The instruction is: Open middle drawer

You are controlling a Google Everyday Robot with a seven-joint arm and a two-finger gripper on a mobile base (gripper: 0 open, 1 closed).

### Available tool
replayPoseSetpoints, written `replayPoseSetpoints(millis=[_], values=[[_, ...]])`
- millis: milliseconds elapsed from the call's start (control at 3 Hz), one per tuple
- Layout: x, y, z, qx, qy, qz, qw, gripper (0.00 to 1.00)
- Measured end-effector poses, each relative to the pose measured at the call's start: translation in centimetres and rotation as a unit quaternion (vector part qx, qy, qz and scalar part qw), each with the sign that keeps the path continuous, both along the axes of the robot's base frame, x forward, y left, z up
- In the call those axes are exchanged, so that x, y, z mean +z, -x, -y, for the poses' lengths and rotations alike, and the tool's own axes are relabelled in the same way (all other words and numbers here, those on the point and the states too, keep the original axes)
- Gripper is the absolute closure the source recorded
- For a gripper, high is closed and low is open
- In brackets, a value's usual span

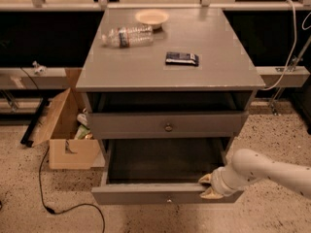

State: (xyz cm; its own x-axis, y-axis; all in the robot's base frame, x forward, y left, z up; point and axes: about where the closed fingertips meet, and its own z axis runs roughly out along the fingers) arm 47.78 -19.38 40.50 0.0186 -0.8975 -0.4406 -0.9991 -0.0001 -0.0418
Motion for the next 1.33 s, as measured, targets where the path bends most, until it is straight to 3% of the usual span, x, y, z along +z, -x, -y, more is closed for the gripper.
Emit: replayPoseSetpoints(millis=[333,667,1333], values=[[-0.01,-0.03,0.00,0.000,0.000,0.000,1.0000,1.00],[-0.09,0.41,-0.19,-0.002,-0.016,-0.002,0.9999,0.84],[-0.09,0.41,-0.19,-0.002,-0.016,-0.002,0.9999,0.37]])
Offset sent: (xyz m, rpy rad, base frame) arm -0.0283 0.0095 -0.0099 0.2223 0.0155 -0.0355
